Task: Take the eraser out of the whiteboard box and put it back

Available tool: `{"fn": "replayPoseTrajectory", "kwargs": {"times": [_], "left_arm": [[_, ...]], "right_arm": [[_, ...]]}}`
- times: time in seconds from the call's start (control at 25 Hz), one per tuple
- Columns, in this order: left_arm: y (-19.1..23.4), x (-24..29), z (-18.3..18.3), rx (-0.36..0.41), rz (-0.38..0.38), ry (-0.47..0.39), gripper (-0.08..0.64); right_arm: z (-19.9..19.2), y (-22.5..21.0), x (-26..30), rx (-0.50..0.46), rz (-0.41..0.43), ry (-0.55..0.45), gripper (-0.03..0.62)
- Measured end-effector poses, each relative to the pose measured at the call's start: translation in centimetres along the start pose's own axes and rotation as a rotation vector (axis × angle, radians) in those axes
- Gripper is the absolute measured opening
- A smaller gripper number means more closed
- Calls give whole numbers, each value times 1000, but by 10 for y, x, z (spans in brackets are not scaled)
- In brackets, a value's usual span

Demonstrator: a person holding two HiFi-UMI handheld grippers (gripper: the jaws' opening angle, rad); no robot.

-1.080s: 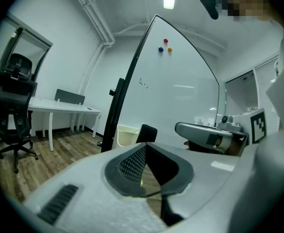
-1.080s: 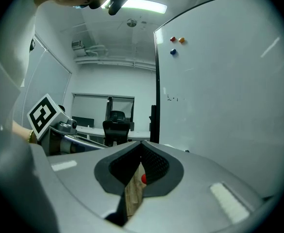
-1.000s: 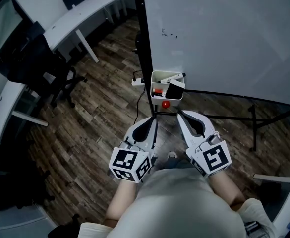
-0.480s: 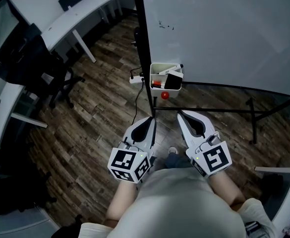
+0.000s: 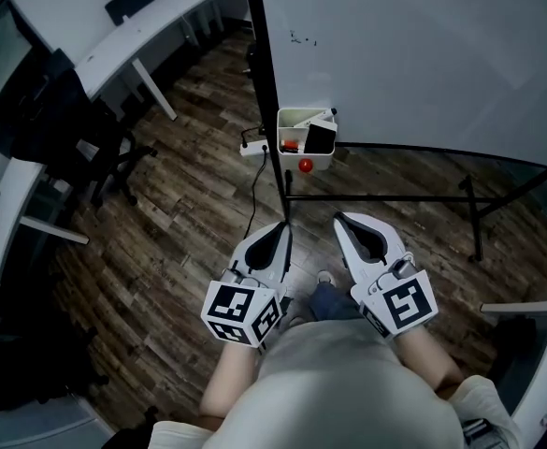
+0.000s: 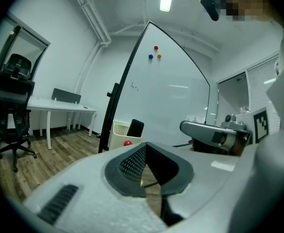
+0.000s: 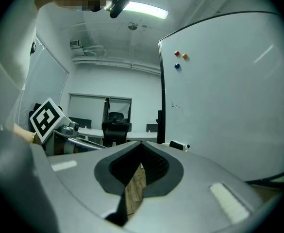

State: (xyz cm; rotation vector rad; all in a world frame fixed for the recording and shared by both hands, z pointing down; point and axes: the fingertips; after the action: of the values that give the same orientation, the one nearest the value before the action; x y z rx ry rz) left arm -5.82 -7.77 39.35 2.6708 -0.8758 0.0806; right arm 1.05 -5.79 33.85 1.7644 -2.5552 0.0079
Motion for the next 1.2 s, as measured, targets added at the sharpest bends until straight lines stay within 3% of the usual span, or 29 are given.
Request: {"fn": "replayPoseTrajectory", "kwargs": {"times": [1.2], "left_arm": [[-50,-48,-37,2,-31,27,5]], "right_arm": [[-18,39,-61,-14,-52,-8,3]]}}
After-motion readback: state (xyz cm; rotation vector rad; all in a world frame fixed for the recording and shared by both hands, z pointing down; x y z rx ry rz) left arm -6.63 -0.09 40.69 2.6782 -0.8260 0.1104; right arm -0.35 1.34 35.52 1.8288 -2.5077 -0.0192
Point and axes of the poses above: the fingertips, and each gripper's own axes: x forward along the fingers, y to its left, z out of its top, and after that the axes turned 8 degrees about -z, right-handed
